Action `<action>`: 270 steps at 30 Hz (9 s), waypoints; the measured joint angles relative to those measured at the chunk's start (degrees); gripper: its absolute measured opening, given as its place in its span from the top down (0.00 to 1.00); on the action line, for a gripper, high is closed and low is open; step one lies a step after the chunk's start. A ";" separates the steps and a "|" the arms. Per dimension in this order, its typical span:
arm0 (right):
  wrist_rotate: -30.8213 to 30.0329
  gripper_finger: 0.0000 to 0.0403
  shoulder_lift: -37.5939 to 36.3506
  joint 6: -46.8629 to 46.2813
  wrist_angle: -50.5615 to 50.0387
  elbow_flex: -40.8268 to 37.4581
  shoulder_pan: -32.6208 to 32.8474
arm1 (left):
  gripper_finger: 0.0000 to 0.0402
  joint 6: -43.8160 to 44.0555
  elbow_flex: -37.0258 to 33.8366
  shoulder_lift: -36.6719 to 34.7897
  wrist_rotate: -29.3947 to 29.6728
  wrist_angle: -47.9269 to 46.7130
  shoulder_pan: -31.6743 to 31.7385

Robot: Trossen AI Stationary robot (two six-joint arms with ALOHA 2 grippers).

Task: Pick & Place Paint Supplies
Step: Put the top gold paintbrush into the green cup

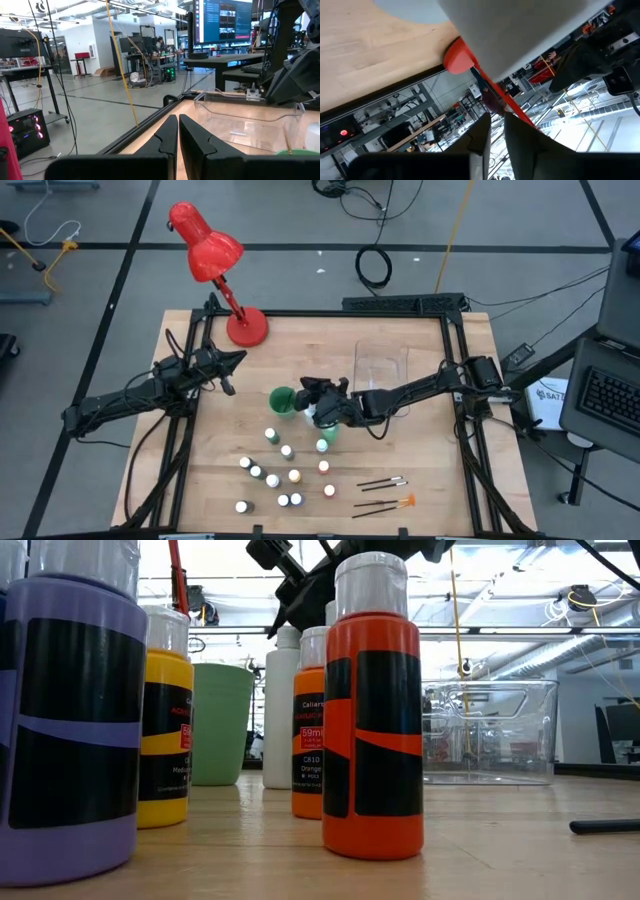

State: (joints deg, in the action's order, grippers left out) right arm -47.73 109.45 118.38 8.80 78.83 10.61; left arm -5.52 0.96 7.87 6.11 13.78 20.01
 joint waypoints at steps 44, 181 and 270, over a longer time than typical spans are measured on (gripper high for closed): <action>40.28 1.00 -51.85 -104.71 48.00 -69.99 19.15 | 0.95 -1.01 -0.01 -0.01 -3.06 -3.28 0.00; 32.05 1.00 -6.69 -194.79 -70.60 -8.16 40.20 | 0.95 -3.21 -0.01 0.01 -5.01 -6.36 0.00; 11.77 1.00 4.13 -75.42 -23.27 14.62 -2.09 | 0.95 -1.86 0.04 -0.01 -4.52 -12.31 -0.02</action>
State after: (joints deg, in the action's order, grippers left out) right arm -35.96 113.58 42.96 -14.47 93.45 8.52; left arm -7.38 0.99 7.86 1.58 1.47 19.99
